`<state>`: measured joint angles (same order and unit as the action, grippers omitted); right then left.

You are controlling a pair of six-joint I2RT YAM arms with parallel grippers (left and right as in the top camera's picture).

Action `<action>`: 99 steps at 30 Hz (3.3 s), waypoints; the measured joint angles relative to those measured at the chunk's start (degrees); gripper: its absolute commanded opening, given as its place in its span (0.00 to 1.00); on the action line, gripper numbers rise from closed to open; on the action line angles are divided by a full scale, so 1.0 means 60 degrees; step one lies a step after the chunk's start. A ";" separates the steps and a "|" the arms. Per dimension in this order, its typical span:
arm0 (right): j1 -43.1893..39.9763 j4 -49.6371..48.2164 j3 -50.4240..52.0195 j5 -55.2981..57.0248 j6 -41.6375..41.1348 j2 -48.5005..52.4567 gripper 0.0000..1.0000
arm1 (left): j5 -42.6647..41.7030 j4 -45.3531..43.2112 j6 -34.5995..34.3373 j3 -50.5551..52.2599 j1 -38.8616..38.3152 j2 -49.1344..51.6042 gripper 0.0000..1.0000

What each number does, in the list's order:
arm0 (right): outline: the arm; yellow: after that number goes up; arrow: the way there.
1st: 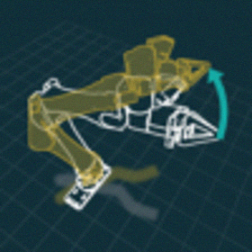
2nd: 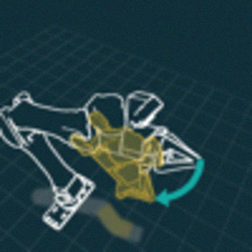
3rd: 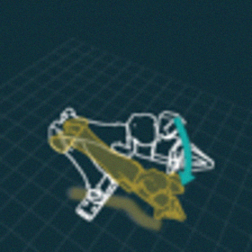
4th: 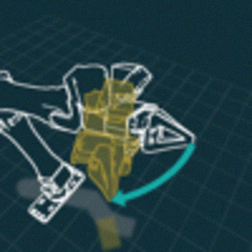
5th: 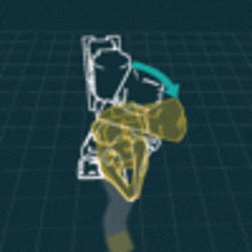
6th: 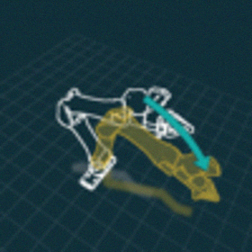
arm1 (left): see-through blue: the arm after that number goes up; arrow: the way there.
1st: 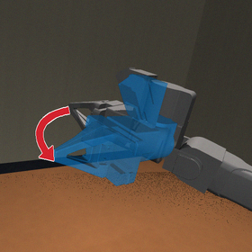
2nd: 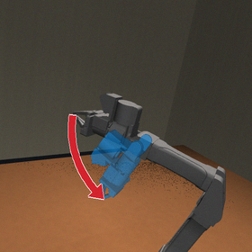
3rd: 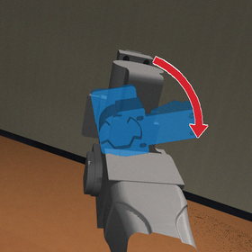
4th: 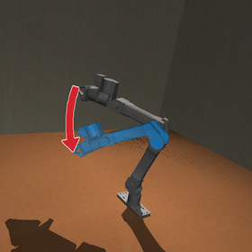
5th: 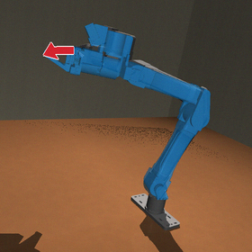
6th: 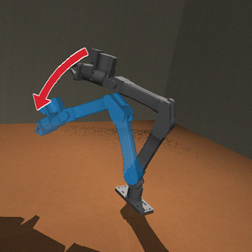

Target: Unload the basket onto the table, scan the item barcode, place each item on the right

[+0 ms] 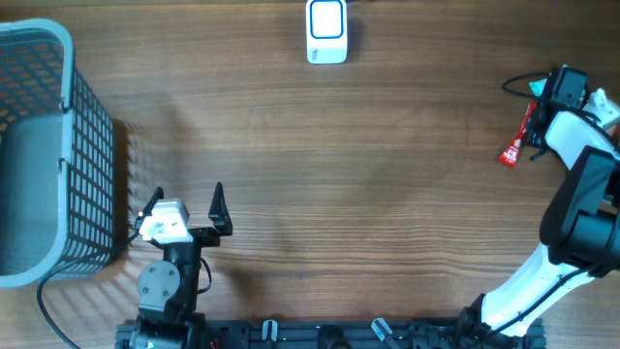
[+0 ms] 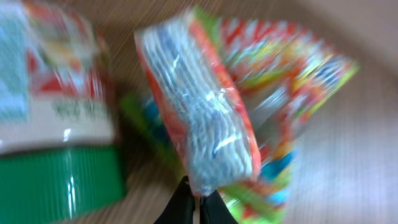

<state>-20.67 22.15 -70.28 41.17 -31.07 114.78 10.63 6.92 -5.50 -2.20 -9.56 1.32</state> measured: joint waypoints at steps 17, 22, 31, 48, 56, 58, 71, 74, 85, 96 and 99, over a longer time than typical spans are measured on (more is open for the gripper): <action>-0.0011 0.0816 0.0066 -0.5482 0.3231 -0.4634 1.00 | 0.0004 0.0000 -0.0004 0.0000 0.0000 0.0000 1.00; -0.0011 0.1373 0.0069 -1.0816 0.2255 -0.7996 1.00 | 0.0000 0.0000 -0.0004 0.0000 0.0000 0.0000 1.00; -0.0011 0.3282 -0.0044 -1.4604 0.2747 -1.3865 1.00 | 0.0000 0.0000 -0.0004 0.0000 0.0000 0.0000 1.00; 0.0958 0.3639 0.2335 -1.4717 0.6728 -1.5675 1.00 | 0.0000 0.0000 -0.0004 0.0000 0.0000 0.0000 1.00; 0.2222 -0.4648 0.8663 -1.4768 0.6237 -1.8852 1.00 | 0.0000 0.0000 0.0000 0.0000 0.0000 0.0000 1.00; 0.2619 -0.6102 0.9898 -1.4484 0.6156 -1.8928 1.00 | 0.0000 0.0000 -0.0004 0.0000 0.0000 0.0000 1.00; 0.3690 -0.3683 1.1653 -0.7890 0.4852 -1.9023 1.00 | 0.0000 0.0000 -0.0004 0.0000 0.0000 0.0000 1.00; 0.3690 -0.3683 1.1653 -0.7668 0.4998 -1.9023 1.00 | 0.0000 0.0000 -0.0004 0.0000 0.0000 0.0000 1.00; 0.3679 -0.3683 1.1653 -0.7595 0.5366 -1.9023 1.00 | 0.0000 0.0000 -0.0004 0.0000 0.0000 0.0000 1.00; 0.3679 -0.3683 1.1653 -0.7592 0.5482 -1.9023 1.00 | 0.0000 0.0000 -0.0004 0.0000 0.0000 0.0000 1.00; 0.3679 -0.3683 1.1653 -0.7592 0.5482 -1.9023 1.00 | 0.0000 0.0000 -0.0004 0.0000 0.0000 0.0000 1.00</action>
<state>1.41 0.05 -0.36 -4.38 1.83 0.64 10.63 6.92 -5.52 -2.20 -9.56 1.32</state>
